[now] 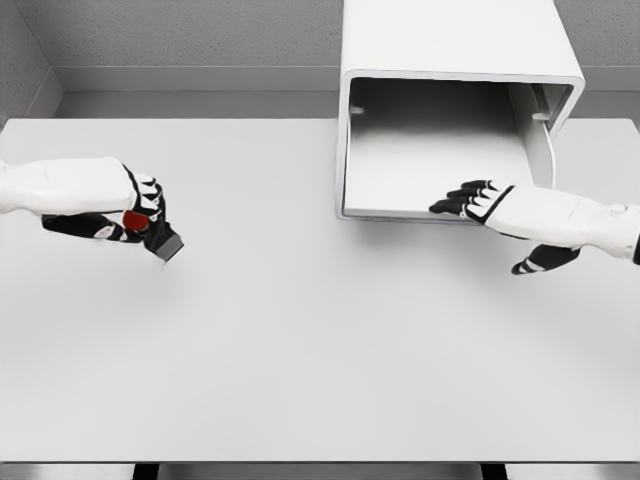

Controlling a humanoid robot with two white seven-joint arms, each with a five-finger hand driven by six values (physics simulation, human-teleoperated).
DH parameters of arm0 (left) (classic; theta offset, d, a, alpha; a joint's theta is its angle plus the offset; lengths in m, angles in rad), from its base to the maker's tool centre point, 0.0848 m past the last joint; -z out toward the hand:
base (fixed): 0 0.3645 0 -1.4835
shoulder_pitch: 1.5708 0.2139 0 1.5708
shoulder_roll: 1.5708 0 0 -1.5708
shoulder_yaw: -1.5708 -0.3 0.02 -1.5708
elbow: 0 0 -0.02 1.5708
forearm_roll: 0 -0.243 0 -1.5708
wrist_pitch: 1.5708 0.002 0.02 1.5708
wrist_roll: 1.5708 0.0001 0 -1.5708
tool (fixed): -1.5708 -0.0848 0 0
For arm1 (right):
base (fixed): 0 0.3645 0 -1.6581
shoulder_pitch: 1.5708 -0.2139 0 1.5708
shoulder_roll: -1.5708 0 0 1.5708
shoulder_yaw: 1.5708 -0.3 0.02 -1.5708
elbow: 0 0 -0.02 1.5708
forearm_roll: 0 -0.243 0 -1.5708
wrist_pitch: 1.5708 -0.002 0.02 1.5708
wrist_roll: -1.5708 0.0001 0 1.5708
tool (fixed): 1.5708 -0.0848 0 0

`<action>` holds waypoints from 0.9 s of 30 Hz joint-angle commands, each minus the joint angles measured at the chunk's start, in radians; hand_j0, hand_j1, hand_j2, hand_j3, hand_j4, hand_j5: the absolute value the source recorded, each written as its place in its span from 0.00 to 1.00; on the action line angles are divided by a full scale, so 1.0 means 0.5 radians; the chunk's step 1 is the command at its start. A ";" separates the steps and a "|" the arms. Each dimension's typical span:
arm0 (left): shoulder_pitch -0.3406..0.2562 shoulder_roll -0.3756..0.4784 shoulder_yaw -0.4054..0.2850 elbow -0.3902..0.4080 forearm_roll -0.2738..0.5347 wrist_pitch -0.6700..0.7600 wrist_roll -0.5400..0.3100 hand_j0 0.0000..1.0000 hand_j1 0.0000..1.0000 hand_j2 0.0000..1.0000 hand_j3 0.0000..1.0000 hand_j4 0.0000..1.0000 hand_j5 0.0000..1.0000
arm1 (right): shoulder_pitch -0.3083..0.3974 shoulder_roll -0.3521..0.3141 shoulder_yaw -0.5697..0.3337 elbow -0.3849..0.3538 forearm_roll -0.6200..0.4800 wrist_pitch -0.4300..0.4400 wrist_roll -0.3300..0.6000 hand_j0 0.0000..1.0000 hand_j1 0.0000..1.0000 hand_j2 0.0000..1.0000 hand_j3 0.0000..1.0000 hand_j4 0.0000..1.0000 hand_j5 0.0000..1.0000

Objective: Slide open multi-storey tabletop storage cabinets and put open load switch and slide close multi-storey tabletop storage cabinets

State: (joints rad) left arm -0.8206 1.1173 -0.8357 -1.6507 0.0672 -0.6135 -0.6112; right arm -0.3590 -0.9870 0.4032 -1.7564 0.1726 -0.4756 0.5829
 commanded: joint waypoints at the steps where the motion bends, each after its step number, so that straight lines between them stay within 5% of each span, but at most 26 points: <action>1: 0.000 -0.035 0.003 0.006 0.019 0.005 0.001 0.33 0.33 0.33 0.33 0.33 0.33 | 0.009 -0.017 -0.088 -0.003 0.091 -0.181 0.056 1.00 1.00 1.00 1.00 1.00 1.00; 14: -0.074 -0.093 0.006 0.022 0.040 0.005 0.001 0.33 0.33 0.33 0.33 0.33 0.33 | 0.031 -0.020 -0.251 -0.003 -0.084 -0.270 0.056 1.00 1.00 1.00 1.00 1.00 1.00; 18: -0.114 -0.210 0.003 0.022 0.034 0.005 0.001 0.32 0.32 0.32 0.32 0.32 0.32 | 0.169 -0.084 -0.450 -0.003 -0.197 -0.270 0.056 1.00 1.00 1.00 1.00 1.00 1.00; 27: -0.353 -0.415 -0.001 0.025 0.040 0.005 0.001 0.32 0.32 0.32 0.32 0.32 0.32 | 0.252 -0.143 -0.653 -0.003 -0.271 -0.270 0.056 1.00 1.00 1.00 1.00 1.00 1.00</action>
State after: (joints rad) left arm -1.0017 0.9264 -0.8358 -1.6366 0.0766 -0.6137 -0.6116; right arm -0.2316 -1.0535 0.1076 -1.7578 0.0483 -0.6139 0.6114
